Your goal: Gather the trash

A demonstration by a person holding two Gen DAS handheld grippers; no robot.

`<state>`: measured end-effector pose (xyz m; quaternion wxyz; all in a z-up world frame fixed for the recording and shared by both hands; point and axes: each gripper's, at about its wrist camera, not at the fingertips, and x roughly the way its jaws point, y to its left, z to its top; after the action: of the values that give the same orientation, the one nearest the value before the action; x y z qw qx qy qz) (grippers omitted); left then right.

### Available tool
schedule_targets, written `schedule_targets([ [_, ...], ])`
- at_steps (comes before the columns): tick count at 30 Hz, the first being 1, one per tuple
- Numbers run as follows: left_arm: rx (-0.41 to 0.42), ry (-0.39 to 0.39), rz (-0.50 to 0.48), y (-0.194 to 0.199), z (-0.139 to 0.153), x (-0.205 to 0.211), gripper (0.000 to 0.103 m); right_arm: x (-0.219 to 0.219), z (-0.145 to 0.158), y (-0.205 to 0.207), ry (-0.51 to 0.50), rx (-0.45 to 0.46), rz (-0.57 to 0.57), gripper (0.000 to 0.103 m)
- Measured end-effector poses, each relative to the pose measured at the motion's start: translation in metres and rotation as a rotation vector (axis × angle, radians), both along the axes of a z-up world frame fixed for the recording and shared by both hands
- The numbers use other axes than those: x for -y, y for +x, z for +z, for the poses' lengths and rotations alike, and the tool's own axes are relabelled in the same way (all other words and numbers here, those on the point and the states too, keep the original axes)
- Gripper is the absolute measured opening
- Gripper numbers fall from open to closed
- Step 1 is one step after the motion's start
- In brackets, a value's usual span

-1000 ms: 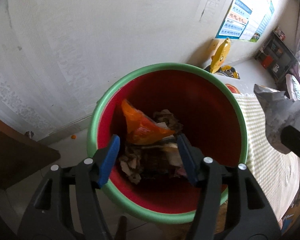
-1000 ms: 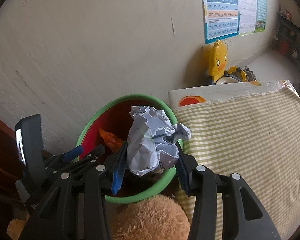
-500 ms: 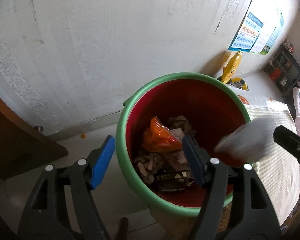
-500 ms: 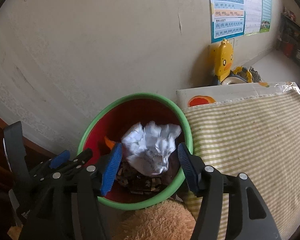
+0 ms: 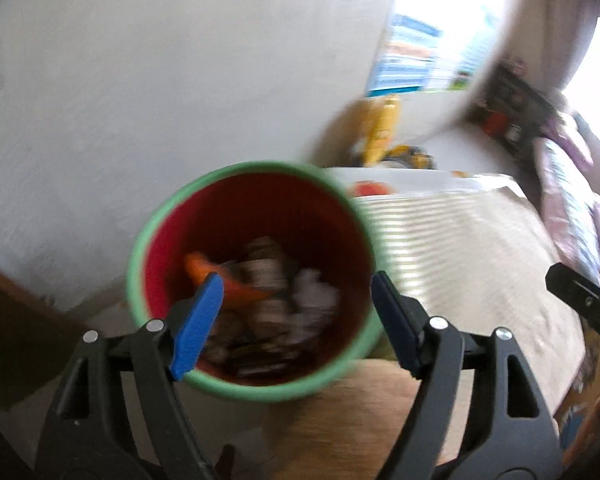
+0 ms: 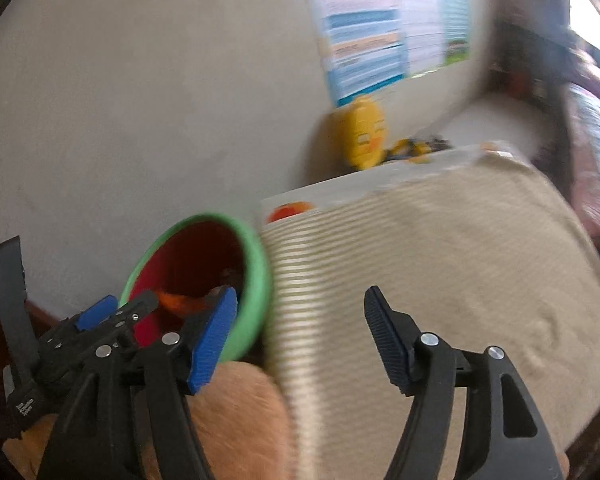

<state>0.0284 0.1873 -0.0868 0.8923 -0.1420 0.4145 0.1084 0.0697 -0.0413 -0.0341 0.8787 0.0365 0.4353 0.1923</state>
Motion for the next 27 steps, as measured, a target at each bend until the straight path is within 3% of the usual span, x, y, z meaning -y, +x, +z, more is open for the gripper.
schedule_targets([
  [3,0.081,-0.023,-0.082,0.004,0.019,0.039,0.087,0.05,0.021,-0.013,-0.005,0.074,-0.116,0.081],
  [7,0.195,-0.036,-0.189,0.005,0.05,0.091,0.098,0.109,0.052,-0.033,0.0,0.175,-0.245,0.088],
  [11,0.329,-0.008,-0.204,-0.002,0.08,0.127,0.098,0.145,0.073,-0.051,0.014,0.256,-0.322,0.094],
  [14,0.421,0.059,-0.166,-0.008,0.102,0.151,0.098,0.161,0.082,-0.063,0.013,0.308,-0.356,0.095],
  [21,0.436,0.237,-0.201,-0.018,0.114,0.187,0.098,0.19,0.09,-0.078,0.044,0.369,-0.432,0.095],
  [27,0.411,0.224,-0.233,-0.018,0.113,0.196,0.098,0.201,0.091,-0.085,0.046,0.399,-0.48,0.095],
])
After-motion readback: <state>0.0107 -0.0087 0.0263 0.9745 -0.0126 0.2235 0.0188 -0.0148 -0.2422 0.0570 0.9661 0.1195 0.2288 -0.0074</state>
